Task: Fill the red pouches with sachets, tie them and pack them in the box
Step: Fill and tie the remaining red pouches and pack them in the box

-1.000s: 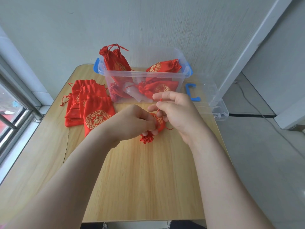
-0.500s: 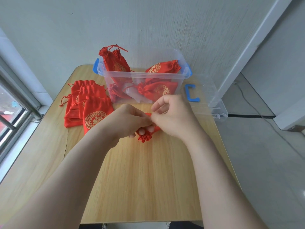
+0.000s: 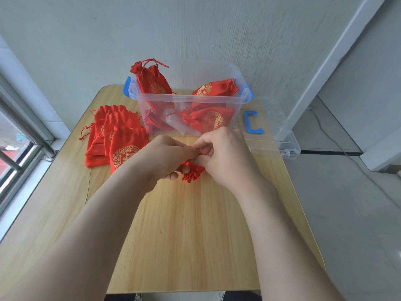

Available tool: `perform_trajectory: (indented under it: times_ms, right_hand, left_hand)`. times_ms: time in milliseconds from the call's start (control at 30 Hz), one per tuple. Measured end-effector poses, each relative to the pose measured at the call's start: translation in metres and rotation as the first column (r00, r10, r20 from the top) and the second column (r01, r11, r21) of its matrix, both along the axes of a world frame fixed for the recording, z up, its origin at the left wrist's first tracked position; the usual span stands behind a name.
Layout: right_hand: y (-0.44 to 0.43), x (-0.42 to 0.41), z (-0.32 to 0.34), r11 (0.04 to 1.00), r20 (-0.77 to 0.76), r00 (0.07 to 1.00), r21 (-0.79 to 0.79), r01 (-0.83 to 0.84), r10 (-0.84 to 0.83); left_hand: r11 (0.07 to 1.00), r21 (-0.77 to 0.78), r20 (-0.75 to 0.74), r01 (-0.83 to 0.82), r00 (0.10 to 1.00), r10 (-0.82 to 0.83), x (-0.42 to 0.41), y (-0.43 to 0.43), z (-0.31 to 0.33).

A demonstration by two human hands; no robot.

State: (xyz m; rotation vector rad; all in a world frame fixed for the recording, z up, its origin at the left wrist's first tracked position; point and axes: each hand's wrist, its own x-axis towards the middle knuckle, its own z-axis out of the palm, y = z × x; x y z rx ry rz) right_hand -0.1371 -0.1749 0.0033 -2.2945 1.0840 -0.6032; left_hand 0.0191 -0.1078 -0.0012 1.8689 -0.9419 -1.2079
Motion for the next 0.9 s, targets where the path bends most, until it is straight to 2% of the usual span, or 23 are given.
perform_trajectory:
  times_ms: [167, 300, 467, 600, 700, 900]
  right_hand:
    - [-0.002, 0.000, -0.006, 0.999, -0.081, 0.997, -0.032, 0.012, -0.014]
    - [-0.004, 0.000, -0.008, 1.000, -0.120, 0.992, -0.008, 0.027, -0.028]
    - [-0.006, -0.003, -0.001, 0.957, -0.057, 0.996, 0.277, 0.087, -0.074]
    - [-0.004, -0.005, 0.001, 0.887, -0.021, 0.993, 0.449, 0.112, -0.114]
    - [-0.004, -0.003, 0.001, 0.820, 0.075, 0.987, 0.568, 0.074, -0.141]
    - [-0.010, -0.003, -0.004, 0.764, 0.137, 0.971, 0.642, 0.061, -0.193]
  left_hand:
    - [0.998, -0.021, -0.090, -0.065, 0.994, 0.063, -0.002, 0.001, 0.000]
    - [0.990, -0.081, -0.053, -0.112, 0.993, 0.108, 0.000, 0.002, 0.001]
    - [0.962, -0.204, 0.143, -0.183, 0.966, 0.214, -0.004, 0.003, -0.002]
    - [0.943, -0.268, 0.203, -0.198, 0.945, 0.256, -0.001, 0.002, -0.007]
    - [0.941, -0.297, 0.252, -0.159, 0.938, 0.238, -0.002, 0.003, -0.009]
    - [0.949, -0.305, 0.320, -0.082, 0.929, 0.183, -0.004, 0.005, -0.004]
